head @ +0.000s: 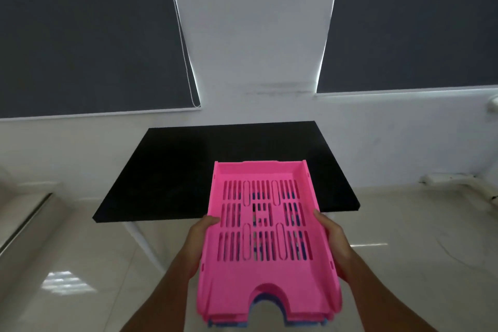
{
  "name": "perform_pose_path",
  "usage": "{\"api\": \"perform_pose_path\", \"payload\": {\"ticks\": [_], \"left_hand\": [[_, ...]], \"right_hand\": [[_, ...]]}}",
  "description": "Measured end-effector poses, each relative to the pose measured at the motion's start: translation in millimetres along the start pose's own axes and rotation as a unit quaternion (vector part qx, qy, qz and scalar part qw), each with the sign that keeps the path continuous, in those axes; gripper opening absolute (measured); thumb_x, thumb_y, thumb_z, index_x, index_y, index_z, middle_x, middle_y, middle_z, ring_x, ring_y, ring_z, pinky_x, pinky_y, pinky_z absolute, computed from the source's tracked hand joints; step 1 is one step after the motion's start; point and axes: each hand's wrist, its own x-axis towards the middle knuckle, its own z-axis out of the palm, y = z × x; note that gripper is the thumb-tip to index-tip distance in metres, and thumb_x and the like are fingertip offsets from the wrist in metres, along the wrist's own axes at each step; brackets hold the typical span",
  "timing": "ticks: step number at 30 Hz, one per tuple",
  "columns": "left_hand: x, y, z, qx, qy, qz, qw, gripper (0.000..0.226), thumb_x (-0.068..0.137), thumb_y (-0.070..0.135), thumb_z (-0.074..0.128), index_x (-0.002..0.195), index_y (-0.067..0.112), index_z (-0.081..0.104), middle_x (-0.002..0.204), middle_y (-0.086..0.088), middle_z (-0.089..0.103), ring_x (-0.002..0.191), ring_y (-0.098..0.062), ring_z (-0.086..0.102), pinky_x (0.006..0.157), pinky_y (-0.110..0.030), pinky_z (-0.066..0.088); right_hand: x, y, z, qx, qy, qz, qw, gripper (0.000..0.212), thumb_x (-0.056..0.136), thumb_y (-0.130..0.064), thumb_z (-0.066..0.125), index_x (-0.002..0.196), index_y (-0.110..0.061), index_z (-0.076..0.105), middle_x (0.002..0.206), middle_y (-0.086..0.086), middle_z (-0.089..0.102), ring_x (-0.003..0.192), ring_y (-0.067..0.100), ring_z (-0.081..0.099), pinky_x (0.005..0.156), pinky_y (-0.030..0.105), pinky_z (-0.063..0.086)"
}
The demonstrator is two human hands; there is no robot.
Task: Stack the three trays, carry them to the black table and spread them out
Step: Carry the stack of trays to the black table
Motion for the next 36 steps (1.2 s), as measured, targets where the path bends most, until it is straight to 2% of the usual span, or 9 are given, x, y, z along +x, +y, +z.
{"api": "perform_pose_path", "payload": {"ticks": [4,9,14,18,24,30,32,34,36], "left_hand": [[56,23,-11,-0.019,0.020,-0.013,1.000,0.043,0.092,0.022,0.052,0.124,-0.006,0.061,0.104,-0.031,0.064,0.082,-0.037,0.067,0.083,-0.050,0.056],[130,47,-34,-0.025,0.039,-0.034,0.998,0.056,0.073,0.031,0.064,0.117,-0.004,0.066,0.104,-0.032,0.064,0.090,-0.041,0.064,0.096,-0.064,0.047],[218,71,-66,-0.045,0.038,-0.053,0.997,0.057,0.072,0.029,0.066,0.119,-0.003,0.065,0.108,-0.031,0.067,0.089,-0.041,0.067,0.090,-0.060,0.053],[277,95,-87,-0.036,0.041,-0.057,0.997,0.062,0.070,0.028,0.067,0.122,-0.004,0.062,0.114,-0.033,0.065,0.095,-0.043,0.065,0.097,-0.066,0.048],[342,119,-107,-0.023,0.018,-0.073,0.997,0.056,0.070,0.028,0.071,0.118,-0.001,0.066,0.102,-0.025,0.072,0.083,-0.036,0.072,0.074,-0.048,0.060],[387,135,-109,-0.018,0.008,-0.072,0.997,0.039,0.086,0.022,0.061,0.120,0.004,0.065,0.101,-0.022,0.074,0.085,-0.034,0.072,0.080,-0.050,0.058],[397,141,-108,0.000,0.022,-0.062,0.998,0.031,0.092,0.016,0.058,0.121,0.007,0.066,0.097,-0.019,0.075,0.083,-0.033,0.072,0.079,-0.049,0.059],[404,149,-108,0.044,0.053,-0.043,0.997,0.028,0.093,0.011,0.058,0.119,0.014,0.067,0.096,-0.017,0.077,0.083,-0.033,0.073,0.079,-0.049,0.061],[410,156,-105,0.099,0.094,-0.008,0.991,0.031,0.093,0.006,0.057,0.115,0.025,0.069,0.092,-0.010,0.078,0.082,-0.029,0.076,0.073,-0.043,0.063]], "right_hand": [[64,-19,7,0.002,0.016,0.014,1.000,0.059,0.094,-0.042,0.056,0.124,0.009,0.056,0.088,0.019,0.067,0.078,0.035,0.066,0.084,0.050,0.055],[145,-36,20,0.001,0.028,0.036,0.999,0.057,0.089,-0.043,0.059,0.117,0.007,0.063,0.088,0.019,0.069,0.077,0.035,0.068,0.079,0.048,0.059],[235,-48,28,-0.019,0.064,0.036,0.997,0.065,0.086,-0.044,0.062,0.126,0.007,0.058,0.102,0.025,0.065,0.098,0.043,0.060,0.101,0.065,0.045],[294,-61,41,-0.007,0.074,0.061,0.995,0.058,0.086,-0.045,0.064,0.123,-0.001,0.066,0.111,0.026,0.066,0.101,0.043,0.062,0.098,0.062,0.049],[361,-76,49,-0.019,0.093,0.058,0.994,0.054,0.086,-0.044,0.063,0.121,-0.004,0.068,0.121,0.028,0.064,0.106,0.046,0.060,0.106,0.071,0.039],[411,-98,48,-0.012,0.086,0.074,0.994,0.047,0.093,-0.041,0.057,0.119,-0.003,0.070,0.109,0.025,0.070,0.090,0.040,0.070,0.088,0.054,0.057],[422,-106,49,-0.031,0.099,0.079,0.991,0.044,0.097,-0.038,0.054,0.118,-0.003,0.070,0.107,0.024,0.071,0.090,0.040,0.070,0.092,0.057,0.055],[430,-114,52,-0.084,0.125,0.067,0.986,0.037,0.098,-0.034,0.054,0.115,-0.006,0.072,0.107,0.022,0.075,0.091,0.041,0.072,0.095,0.062,0.054],[436,-123,55,-0.187,0.154,0.026,0.970,0.028,0.098,-0.029,0.056,0.116,-0.014,0.071,0.101,0.014,0.078,0.087,0.031,0.077,0.085,0.056,0.061]]}}
